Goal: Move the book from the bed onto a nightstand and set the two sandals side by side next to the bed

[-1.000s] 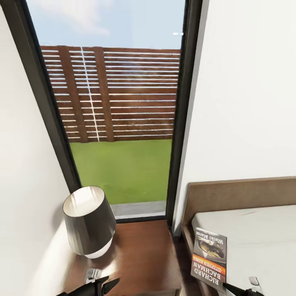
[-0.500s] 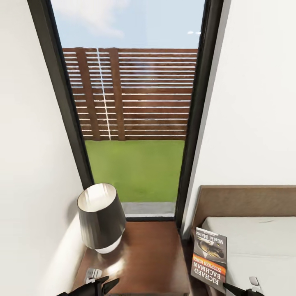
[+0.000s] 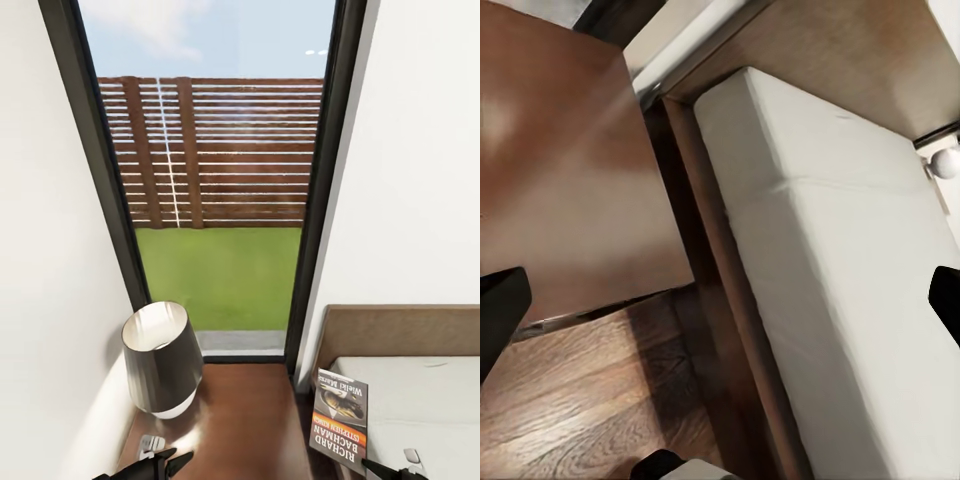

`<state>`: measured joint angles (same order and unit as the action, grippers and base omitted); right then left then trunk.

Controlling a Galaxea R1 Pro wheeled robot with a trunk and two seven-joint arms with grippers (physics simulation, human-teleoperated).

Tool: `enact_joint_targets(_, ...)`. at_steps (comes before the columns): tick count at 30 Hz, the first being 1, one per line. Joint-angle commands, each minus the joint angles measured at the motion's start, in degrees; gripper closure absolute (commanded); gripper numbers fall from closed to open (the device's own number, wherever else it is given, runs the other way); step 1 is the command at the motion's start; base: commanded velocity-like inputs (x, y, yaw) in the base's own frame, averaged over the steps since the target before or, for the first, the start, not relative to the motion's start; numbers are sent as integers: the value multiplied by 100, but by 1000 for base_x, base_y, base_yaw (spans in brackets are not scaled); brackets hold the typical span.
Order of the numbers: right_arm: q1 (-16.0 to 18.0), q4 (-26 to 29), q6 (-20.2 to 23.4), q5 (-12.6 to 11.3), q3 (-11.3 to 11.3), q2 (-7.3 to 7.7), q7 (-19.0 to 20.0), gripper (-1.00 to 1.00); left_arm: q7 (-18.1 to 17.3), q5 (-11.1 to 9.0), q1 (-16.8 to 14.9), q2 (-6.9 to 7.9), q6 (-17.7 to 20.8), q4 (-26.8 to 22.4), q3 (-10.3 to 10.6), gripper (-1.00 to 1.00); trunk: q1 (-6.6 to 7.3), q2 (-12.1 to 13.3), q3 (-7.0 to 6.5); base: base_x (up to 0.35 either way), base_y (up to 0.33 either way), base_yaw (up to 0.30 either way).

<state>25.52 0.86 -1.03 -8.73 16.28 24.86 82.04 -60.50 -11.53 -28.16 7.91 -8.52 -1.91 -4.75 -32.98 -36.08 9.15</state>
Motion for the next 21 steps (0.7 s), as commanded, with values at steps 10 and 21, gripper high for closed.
enact_joint_targets(10, 5, -56, -11, -38, -11, 1, -3, 100, -9, 36, -6, 0, -27, 7, -43, -100, -5, -8, 10, 55, 0, 0)
enact_joint_targets(21, 5, -158, -11, -41, -18, 1, -4, 100, -14, 36, -6, 0, -27, 7, -43, -100, -5, -8, 10, 0, 0, 0)
